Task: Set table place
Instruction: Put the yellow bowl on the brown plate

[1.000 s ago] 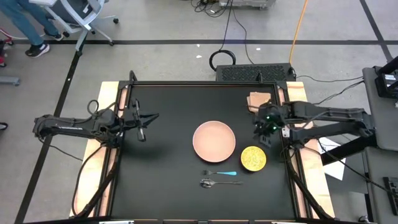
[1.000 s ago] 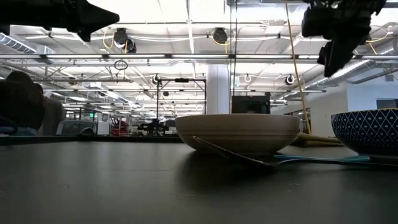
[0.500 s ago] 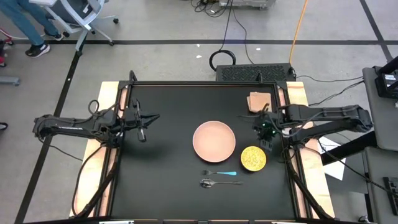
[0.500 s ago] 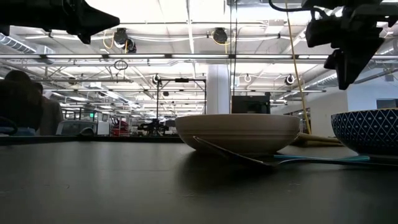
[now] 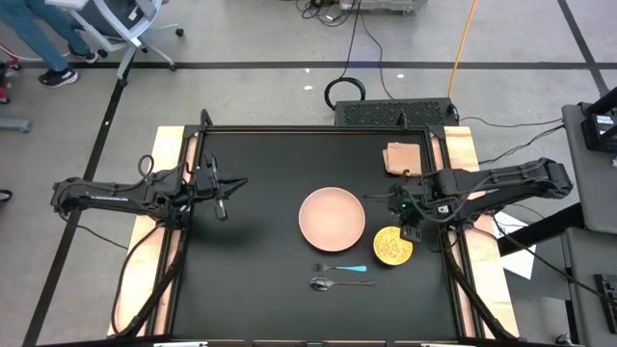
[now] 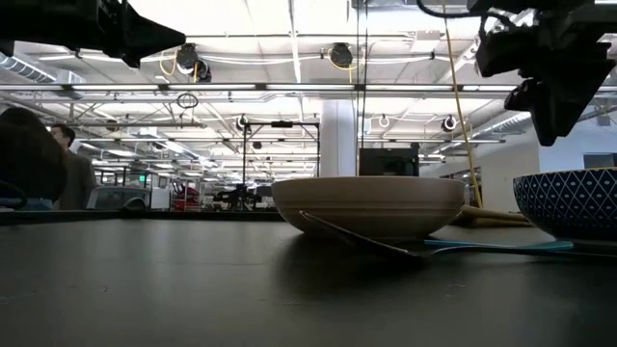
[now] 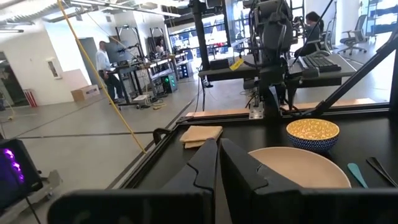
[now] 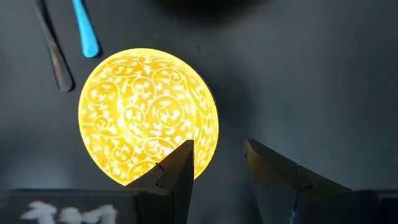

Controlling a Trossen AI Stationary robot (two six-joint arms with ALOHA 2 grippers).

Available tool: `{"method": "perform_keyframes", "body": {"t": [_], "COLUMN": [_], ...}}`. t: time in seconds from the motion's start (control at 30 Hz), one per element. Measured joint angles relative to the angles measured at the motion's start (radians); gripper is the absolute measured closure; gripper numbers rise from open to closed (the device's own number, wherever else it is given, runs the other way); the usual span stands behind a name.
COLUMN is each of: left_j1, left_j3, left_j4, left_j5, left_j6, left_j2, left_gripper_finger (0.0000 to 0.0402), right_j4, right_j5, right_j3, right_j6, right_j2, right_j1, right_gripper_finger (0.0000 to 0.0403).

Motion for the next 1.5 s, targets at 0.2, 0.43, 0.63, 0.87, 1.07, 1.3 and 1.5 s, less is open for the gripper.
{"method": "perform_keyframes", "body": {"t": [0.2,0.43,0.63,0.87,1.07,1.3,1.5], "left_j1": [0.0,0.0,0.0,0.0,0.0,0.0,0.0], "left_j3": [0.0,0.0,0.0,0.0,0.0,0.0,0.0], "left_j4": [-0.001,-0.001,-0.001,-0.001,-0.001,-0.001,-0.001], "left_j5": [0.0,0.0,-0.001,-0.001,-0.001,-0.001,-0.001], "left_j6": [0.003,0.003,0.01,0.01,0.01,0.009,0.009], "left_j2": [0.0,0.0,0.0,0.0,0.0,0.0,0.0], "left_gripper_finger": [0.0376,0.0376,0.0376,0.0376,0.0376,0.0376,0.0376], "right_j4": [0.01,0.066,0.183,0.212,0.241,0.248,0.282], "right_j5": [0.029,0.025,-0.045,-0.055,-0.058,-0.058,-0.058], "right_j3": [-0.022,-0.096,-0.157,-0.192,-0.239,-0.247,-0.247], "right_j6": [0.036,0.032,0.007,0.008,0.016,0.039,0.036], "right_j2": [0.064,0.096,0.092,0.092,0.092,0.092,0.092], "right_j1": [0.003,0.003,0.003,0.003,0.003,0.003,0.003], "right_gripper_finger": [0.0268,0.0268,0.0268,0.0268,0.0268,0.0268,0.0268]}}
